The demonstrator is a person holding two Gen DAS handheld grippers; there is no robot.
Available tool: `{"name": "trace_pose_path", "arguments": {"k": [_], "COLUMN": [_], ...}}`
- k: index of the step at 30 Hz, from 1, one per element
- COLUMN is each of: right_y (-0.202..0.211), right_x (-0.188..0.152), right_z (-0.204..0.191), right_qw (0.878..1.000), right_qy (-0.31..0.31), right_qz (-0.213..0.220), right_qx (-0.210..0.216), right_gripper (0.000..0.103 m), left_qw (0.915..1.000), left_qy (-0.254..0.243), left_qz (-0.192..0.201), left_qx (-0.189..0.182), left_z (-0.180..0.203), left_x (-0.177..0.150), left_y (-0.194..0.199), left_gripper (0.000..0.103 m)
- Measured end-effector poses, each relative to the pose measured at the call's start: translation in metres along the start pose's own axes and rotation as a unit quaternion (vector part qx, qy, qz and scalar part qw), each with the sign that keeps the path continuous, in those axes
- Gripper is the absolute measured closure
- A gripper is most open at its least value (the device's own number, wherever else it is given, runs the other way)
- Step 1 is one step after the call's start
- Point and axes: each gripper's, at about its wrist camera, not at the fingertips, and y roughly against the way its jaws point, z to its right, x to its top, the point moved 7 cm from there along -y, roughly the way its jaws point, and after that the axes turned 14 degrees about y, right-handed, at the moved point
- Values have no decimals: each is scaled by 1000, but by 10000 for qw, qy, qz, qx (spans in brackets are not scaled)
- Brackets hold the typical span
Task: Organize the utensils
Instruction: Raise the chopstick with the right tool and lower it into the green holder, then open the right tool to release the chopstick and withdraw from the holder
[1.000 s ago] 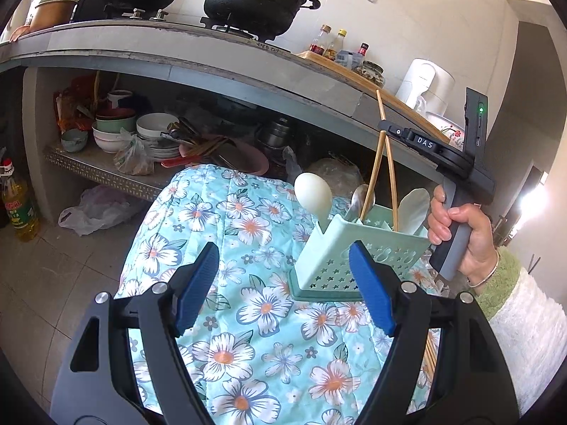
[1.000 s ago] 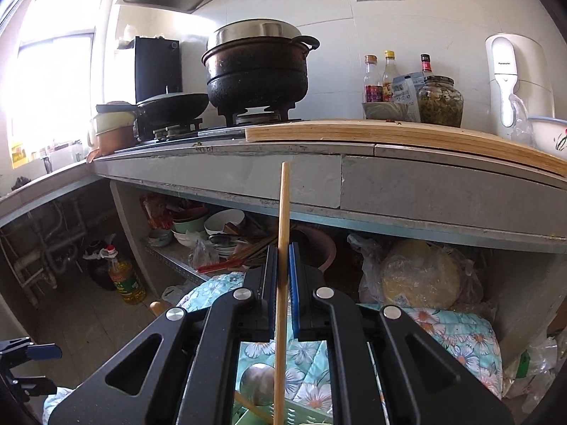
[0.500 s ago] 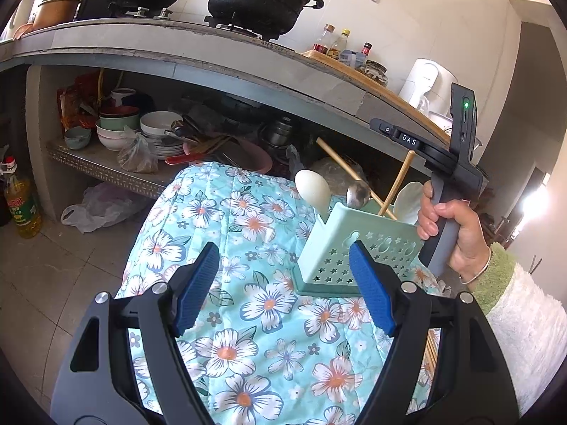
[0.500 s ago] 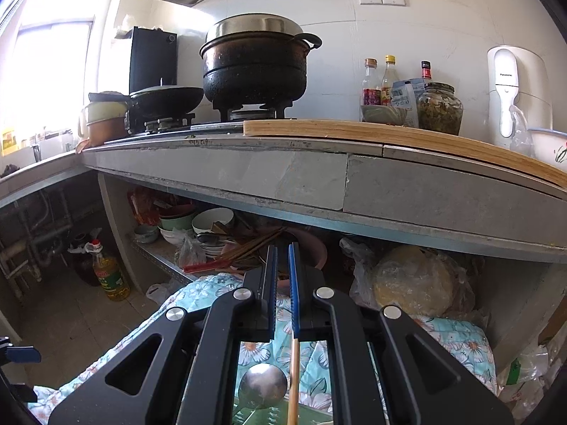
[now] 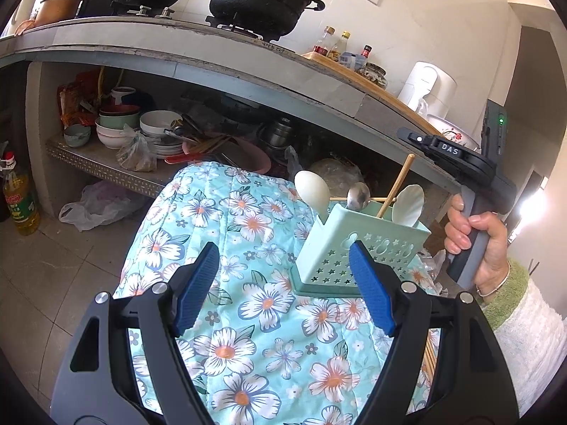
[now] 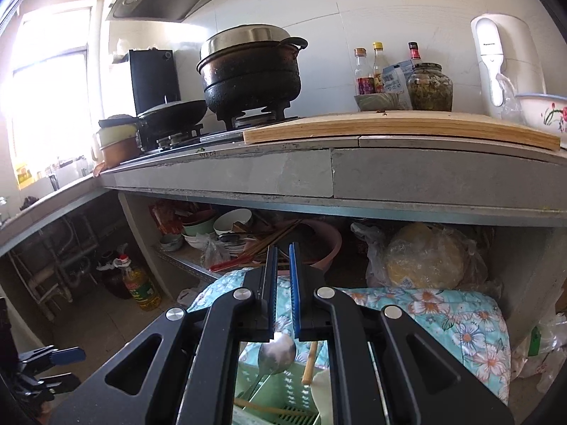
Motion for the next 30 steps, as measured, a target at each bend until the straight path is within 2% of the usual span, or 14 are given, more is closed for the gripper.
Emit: {"name": "trace_pose_path", "arguments": {"k": [2,4,6,12,17,23,30], "right_y": [14,25,34,34,22,12,4], "right_x": [-5,-15,-28,-59,-68,-77,-77], "right_z": [0,-5,-11,-34,-49,-56,-62], "right_qw": [9999,9994,9980,9813,9542,9128,8678], "right_qy": [-29,116,522,1773,2797,3819,4658], "right_qz": [-21,-115,-257,-740,-992,-1296,-1605], "right_qx": [163,314,254,-116,-374,-642,-645], "right_gripper": [95,87,75,75,75,75,76], "left_qw": [10000,10000,10000,10000,10000,10000,9999], "left_qy": [21,32,51,34,-21,-19,0], "left_qz": [-11,-4,-21,-41,-48,-83,-132], "left_qx": [-21,-25,-23,-30,-25,-39,-87], "left_z": [0,-1,-3,-2,0,-1,-2], "left_x": [0,0,0,-2,-3,-3,-5], "left_y": [0,1,0,-1,-3,-5,-9], "left_gripper": [31,31,31,31,31,31,31]}}
